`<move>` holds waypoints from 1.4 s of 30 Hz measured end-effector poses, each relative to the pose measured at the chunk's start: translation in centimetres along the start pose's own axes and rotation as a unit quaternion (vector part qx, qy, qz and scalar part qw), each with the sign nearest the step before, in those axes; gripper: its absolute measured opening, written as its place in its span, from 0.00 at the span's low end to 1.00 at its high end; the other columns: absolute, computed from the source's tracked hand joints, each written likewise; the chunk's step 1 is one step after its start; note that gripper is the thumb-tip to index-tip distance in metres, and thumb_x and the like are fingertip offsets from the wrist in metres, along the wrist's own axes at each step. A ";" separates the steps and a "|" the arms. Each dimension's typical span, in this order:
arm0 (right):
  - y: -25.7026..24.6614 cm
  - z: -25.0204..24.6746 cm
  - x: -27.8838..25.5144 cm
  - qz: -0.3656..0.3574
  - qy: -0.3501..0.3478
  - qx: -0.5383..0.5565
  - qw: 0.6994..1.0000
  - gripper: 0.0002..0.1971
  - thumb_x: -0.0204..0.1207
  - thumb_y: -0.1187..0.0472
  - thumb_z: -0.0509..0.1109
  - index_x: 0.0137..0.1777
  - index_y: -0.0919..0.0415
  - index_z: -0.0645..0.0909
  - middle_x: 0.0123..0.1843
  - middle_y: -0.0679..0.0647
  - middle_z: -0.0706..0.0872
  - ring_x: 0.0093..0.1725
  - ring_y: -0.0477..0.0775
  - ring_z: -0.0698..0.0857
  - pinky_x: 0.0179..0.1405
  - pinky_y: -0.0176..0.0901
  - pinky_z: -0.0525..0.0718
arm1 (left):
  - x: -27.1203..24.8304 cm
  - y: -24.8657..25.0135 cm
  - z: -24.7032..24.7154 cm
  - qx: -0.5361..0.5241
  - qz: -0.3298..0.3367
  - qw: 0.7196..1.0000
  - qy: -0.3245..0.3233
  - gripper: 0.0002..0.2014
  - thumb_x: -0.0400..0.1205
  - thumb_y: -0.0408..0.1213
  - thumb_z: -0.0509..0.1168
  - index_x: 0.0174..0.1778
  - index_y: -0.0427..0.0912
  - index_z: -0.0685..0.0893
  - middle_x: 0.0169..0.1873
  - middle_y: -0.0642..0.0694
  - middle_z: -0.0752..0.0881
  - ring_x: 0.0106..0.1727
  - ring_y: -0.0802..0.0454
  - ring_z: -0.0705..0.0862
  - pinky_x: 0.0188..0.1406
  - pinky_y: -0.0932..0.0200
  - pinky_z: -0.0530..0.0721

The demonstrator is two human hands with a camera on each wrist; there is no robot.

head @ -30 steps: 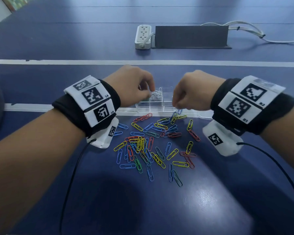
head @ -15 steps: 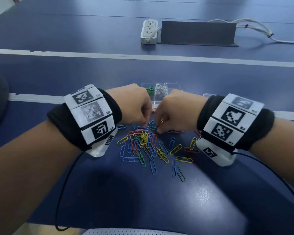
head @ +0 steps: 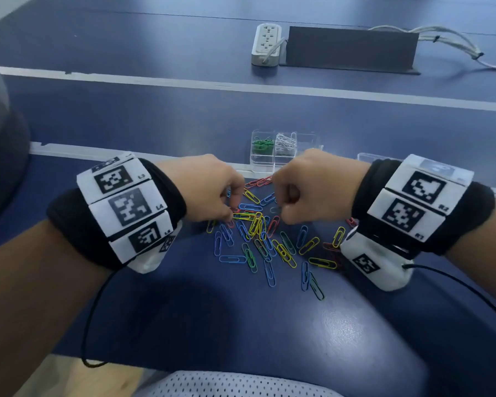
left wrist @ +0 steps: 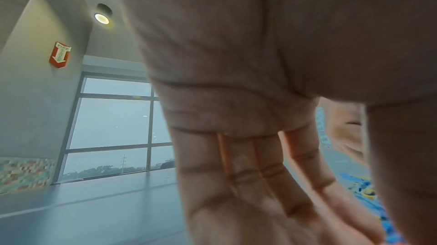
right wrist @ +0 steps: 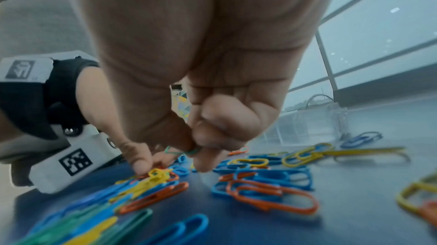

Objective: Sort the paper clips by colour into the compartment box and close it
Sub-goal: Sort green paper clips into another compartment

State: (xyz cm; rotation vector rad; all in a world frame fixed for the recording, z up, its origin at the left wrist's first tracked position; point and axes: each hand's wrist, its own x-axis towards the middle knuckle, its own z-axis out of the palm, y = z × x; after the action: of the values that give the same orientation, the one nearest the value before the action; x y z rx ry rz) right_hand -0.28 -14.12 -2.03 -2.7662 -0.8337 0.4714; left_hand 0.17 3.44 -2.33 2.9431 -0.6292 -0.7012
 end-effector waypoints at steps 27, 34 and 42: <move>0.1 -0.3 -1.5 0.066 -0.021 0.065 0.995 0.09 0.71 0.57 0.64 0.41 0.55 0.86 0.32 0.50 0.86 0.36 0.51 0.81 0.48 0.44 0.84 | 0.9 1.9 0.2 0.054 0.031 0.996 0.066 0.06 0.75 0.51 0.67 0.44 0.56 0.84 0.36 0.56 0.74 0.53 0.46 0.83 0.39 0.56 0.73; -1.3 0.7 -2.0 0.035 -0.070 -0.032 0.996 0.10 0.69 0.49 0.73 0.42 0.53 0.89 0.36 0.52 0.88 0.40 0.56 0.84 0.47 0.47 0.86 | 1.1 1.3 -0.2 0.023 0.048 0.998 0.045 0.02 0.74 0.44 0.67 0.37 0.53 0.85 0.31 0.57 0.77 0.46 0.47 0.84 0.45 0.52 0.85; -1.4 0.7 -2.0 0.030 -0.059 -0.014 0.998 0.10 0.68 0.64 0.68 0.45 0.52 0.87 0.30 0.45 0.78 0.39 0.53 0.78 0.48 0.43 0.85 | -0.3 0.5 -1.0 -0.068 0.051 0.993 0.079 0.03 0.71 0.36 0.66 0.33 0.49 0.80 0.28 0.54 0.83 0.30 0.63 0.78 0.39 0.60 0.80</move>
State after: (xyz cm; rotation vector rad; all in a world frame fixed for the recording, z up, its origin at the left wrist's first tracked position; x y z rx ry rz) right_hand -2.84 -14.07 -1.80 -2.8196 -0.7904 0.6434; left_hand 0.23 3.01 -1.23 2.7833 -0.6817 -0.4761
